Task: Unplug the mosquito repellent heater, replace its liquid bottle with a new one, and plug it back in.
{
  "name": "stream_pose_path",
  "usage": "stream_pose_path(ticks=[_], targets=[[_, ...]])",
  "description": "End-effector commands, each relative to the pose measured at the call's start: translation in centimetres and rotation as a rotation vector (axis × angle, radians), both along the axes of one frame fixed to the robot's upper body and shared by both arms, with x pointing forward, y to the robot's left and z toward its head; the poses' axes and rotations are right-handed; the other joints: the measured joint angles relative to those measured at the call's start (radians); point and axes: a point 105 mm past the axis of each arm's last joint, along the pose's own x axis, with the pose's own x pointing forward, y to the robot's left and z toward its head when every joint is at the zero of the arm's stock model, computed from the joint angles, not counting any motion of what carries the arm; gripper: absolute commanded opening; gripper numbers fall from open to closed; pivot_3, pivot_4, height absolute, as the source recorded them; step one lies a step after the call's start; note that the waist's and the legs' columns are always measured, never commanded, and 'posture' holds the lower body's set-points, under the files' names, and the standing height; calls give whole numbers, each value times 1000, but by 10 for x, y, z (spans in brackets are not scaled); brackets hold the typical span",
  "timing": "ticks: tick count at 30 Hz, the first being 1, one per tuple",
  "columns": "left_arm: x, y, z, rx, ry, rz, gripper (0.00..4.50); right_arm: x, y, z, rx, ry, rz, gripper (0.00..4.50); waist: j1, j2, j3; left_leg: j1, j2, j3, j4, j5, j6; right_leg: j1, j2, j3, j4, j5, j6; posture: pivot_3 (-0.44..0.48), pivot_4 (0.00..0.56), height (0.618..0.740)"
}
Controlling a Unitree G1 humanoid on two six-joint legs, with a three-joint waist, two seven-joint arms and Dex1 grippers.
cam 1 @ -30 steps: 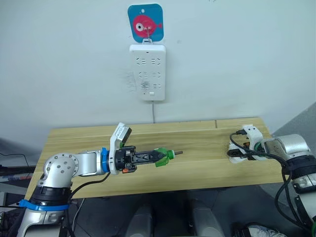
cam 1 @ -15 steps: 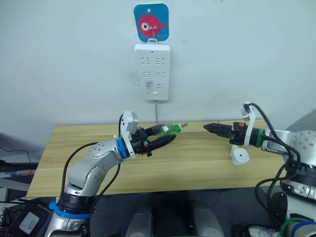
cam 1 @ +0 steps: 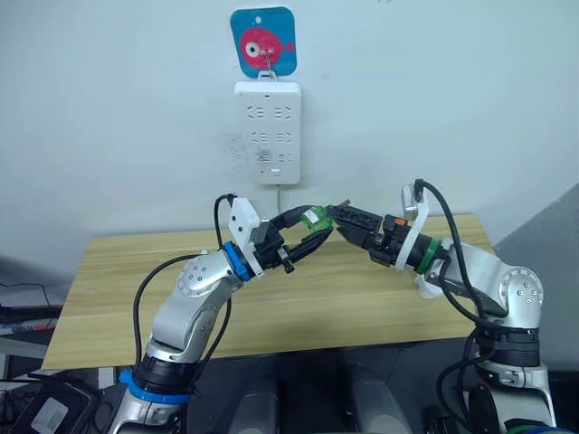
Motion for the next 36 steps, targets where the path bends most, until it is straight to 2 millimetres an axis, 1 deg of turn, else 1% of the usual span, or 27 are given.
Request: stream_pose_path(ticks=[1, 4, 7, 12, 15, 16, 20, 23, 24, 25, 27, 29, 30, 32, 33, 36], targets=[[-11, -7, 12, -21, -44, -33, 2250, 3, 1, 18, 48, -30, -36, 4456, 0, 0, 0, 0, 0, 0, 0, 0, 0, 0, 0, 0, 0, 0, 0, -100, 234, 740], [-10, -6, 12, -13, -44, -26, 2250, 6, 1, 22, 69, -19, -61, 4456, -1, 0, 0, 0, 0, 0, 0, 0, 0, 0, 0, 0, 0, 0, 0, -100, 235, 740], [-8, -4, 13, -8, -49, -21, 2250, 6, 1, 23, 77, -21, -64, 3924, -2, 0, 0, 1, 1, 0, 0, 0, 0, 0, 1, 0, 0, 0, 0, -99, 234, 740], [-6, -4, 15, -1, -59, -7, 2250, 0, 7, 25, 83, -41, -42, 2125, -2, 0, 0, 0, 0, 0, 0, 0, 0, 0, 1, 0, 0, 0, 0, -102, 231, 740], [-7, -5, 14, 1, -61, -10, 2250, -1, 7, 23, 74, -37, -39, 1040, -2, 0, 0, 0, 0, 0, 0, 0, 0, 0, 1, 0, 0, 0, 0, -102, 229, 740], [-7, -5, 14, 1, -62, -10, 2250, -2, 7, 22, 72, -37, -37, 841, -2, 0, 0, 0, 0, 0, 0, 0, 0, 0, 1, 0, 0, 0, 0, -102, 229, 740], [-7, -6, 14, 0, -60, -8, 2250, -1, 7, 22, 82, -24, -51, 852, -2, 0, 0, 0, 0, 0, 0, 0, 0, 0, 1, 0, 0, 0, 0, -101, 225, 740], [-7, -4, 9, 21, -39, -11, 3292, 6, -1, 15, 55, 17, -99, 852, -3, 0, 0, 0, 0, 0, 0, 0, 0, 0, 1, 0, 0, 0, 0, -97, 223, 740], [-7, -3, 9, 33, -34, -17, 3499, 9, -7, 12, 39, 35, -127, 852, -2, 0, 0, 0, 0, 0, 0, 0, 0, 0, 1, 0, 0, 0, 0, -97, 223, 740], [-7, -2, 8, 45, -33, -20, 3823, 12, -12, 10, 16, 43, -147, 852, -2, 0, 0, 0, 0, 0, 0, 0, 0, 0, 1, 0, 0, 0, 0, -97, 223, 740], [-5, 2, 9, 73, -36, -20, 4452, 14, -21, 9, -64, 7, -157, 852, -2, 0, 0, 0, 0, 0, 0, 0, 0, 0, 1, 0, 0, 0, 0, -97, 223, 740], [-5, 5, 8, 95, -30, -25, 4500, 12, -23, 8, -137, -65, -139, 852, -3, 0, 0, 0, -1, 1, 0, 0, 0, 0, 1, 0, -1, 0, 0, -86, 220, 740], [-6, 6, 5, 125, -18, -42, 4500, 13, -27, 1, -238, -131, -156, 852, -3, 0, 0, 0, 0, 1, 0, 0, 0, 0, 1, 0, -1, 0, 0, -80, 223, 740], [-9, 7, -1, 202, 10, -80, 4500, 17, -37, -18, -480, -294, -196, 852, -2, 0, 0, 1, 0, 1, -1, 0, 0, 0, 2, -1, -1, 0, 0, -76, 223, 740], [-10, 8, -4, 229, 21, -90, 4500, 18, -39, -24, -552, -360, -199, 852, -2, 0, 0, 1, 0, 0, -1, 0, 0, 0, 3, -1, 0, 0, 0, -76, 223, 740], [-18, 5, -9, 301, 51, -182, 4500, 27, -51, -63, -905, -652, -221, 852, -1, 0, 0, 1, 0, 0, -2, 0, 0, 0, 6, -2, 0, -1, 1, -75, 224, 740]])
